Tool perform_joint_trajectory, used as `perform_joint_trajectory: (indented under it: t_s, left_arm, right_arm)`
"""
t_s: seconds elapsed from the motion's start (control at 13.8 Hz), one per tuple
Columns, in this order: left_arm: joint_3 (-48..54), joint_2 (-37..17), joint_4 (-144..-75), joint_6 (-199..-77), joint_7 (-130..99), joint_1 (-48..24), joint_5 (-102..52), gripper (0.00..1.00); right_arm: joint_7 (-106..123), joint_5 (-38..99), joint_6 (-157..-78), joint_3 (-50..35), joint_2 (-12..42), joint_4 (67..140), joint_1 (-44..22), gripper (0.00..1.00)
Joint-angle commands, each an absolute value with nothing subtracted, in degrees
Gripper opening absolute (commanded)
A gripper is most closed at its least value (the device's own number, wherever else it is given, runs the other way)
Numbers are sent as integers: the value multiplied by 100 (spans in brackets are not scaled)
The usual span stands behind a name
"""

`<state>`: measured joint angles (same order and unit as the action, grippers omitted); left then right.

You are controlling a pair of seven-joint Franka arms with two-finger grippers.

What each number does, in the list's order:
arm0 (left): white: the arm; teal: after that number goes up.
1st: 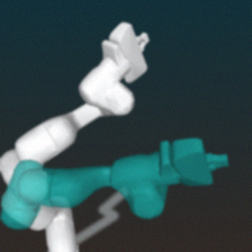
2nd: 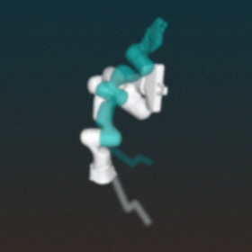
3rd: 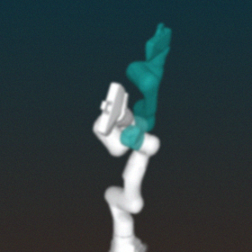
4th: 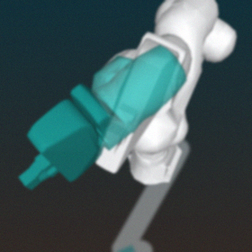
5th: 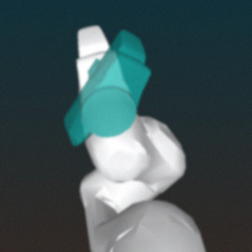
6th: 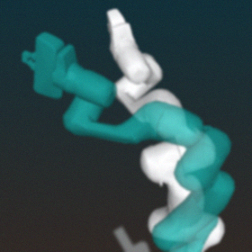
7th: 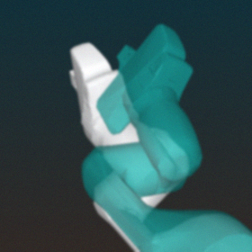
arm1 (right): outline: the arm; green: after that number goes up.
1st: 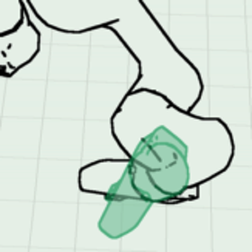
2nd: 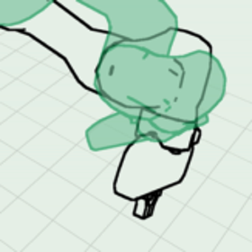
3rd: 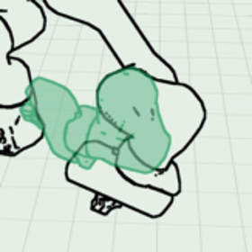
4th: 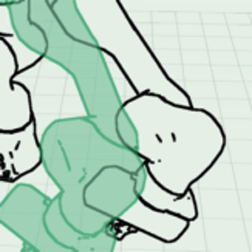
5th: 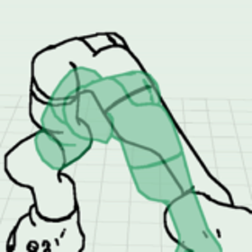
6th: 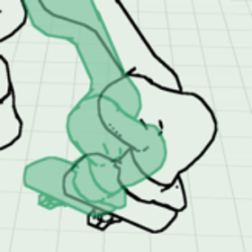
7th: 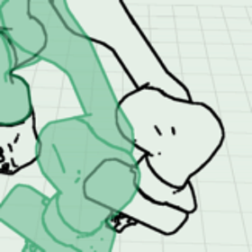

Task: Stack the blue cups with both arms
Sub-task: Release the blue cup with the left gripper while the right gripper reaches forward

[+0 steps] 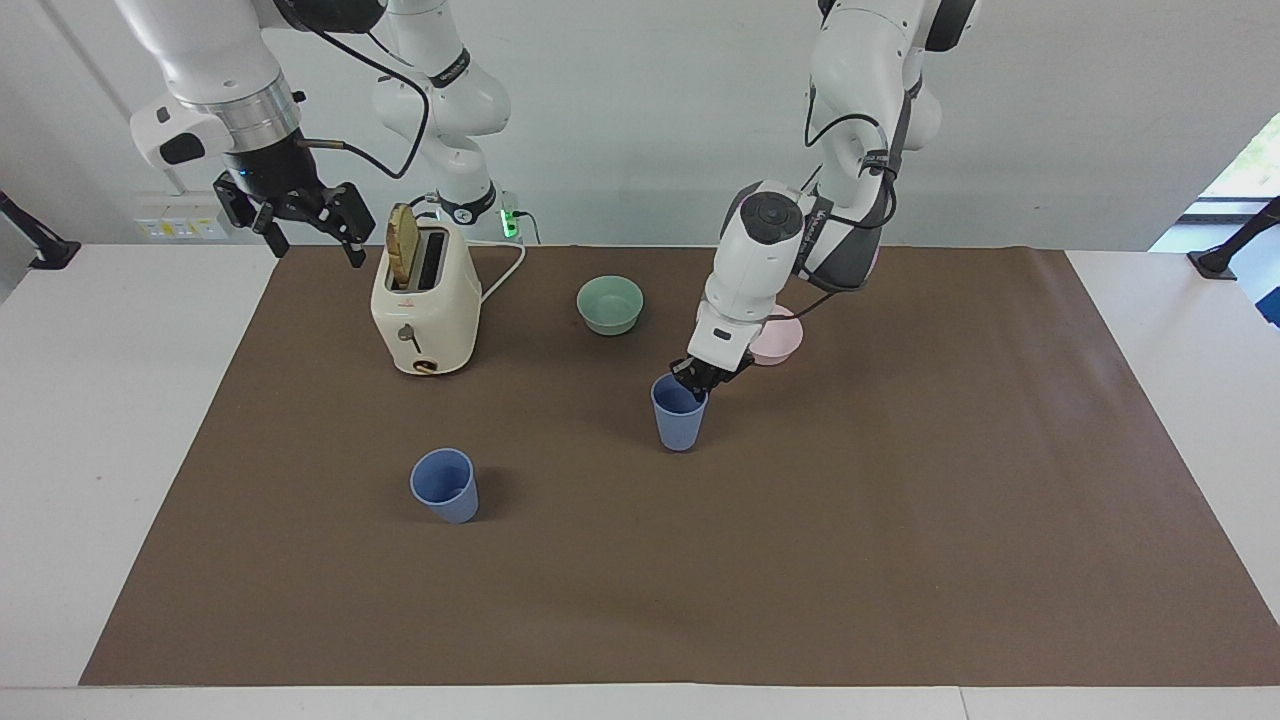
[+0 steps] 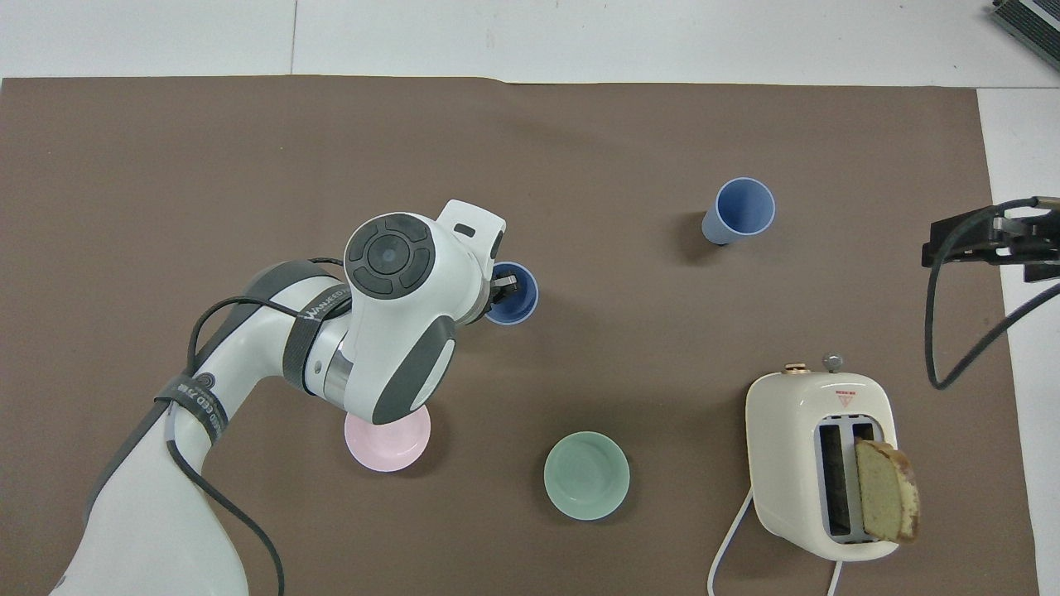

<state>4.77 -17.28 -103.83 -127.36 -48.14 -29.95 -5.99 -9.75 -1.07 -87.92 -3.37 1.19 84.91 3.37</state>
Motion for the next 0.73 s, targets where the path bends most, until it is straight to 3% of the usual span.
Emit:
perform_joint_trajectory:
  t_s: [0.0,0.15,0.36,0.51,0.58,0.65]
  left_arm:
    - [413,-1679,-10494,-12823,-4729,-3059,-571,3]
    - [413,-1679,-10503,-12823,-4702,-3050,-571,13]
    - [413,-1670,-10521,-12814,-4702,-3041,-571,15]
    - [413,-1670,-10521,-12814,-4711,-3041,-571,37]
    - [404,-1679,-10494,-12788,-4737,-3050,-571,59]
    - [396,-1679,-10442,-12745,-4763,-3050,-563,88]
  right_arm:
    - [-756,-61,-9061,-369,316,8394,369,100]
    - [-738,-105,-9350,-387,517,8297,369,100]
    - [-589,-132,-9466,-378,1131,7720,387,100]
    - [-589,-132,-9675,-387,1537,7454,387,100]
    - [-589,-141,-9842,-378,1686,7453,361,100]
    - [-598,-141,-10026,-395,1818,7453,352,100]
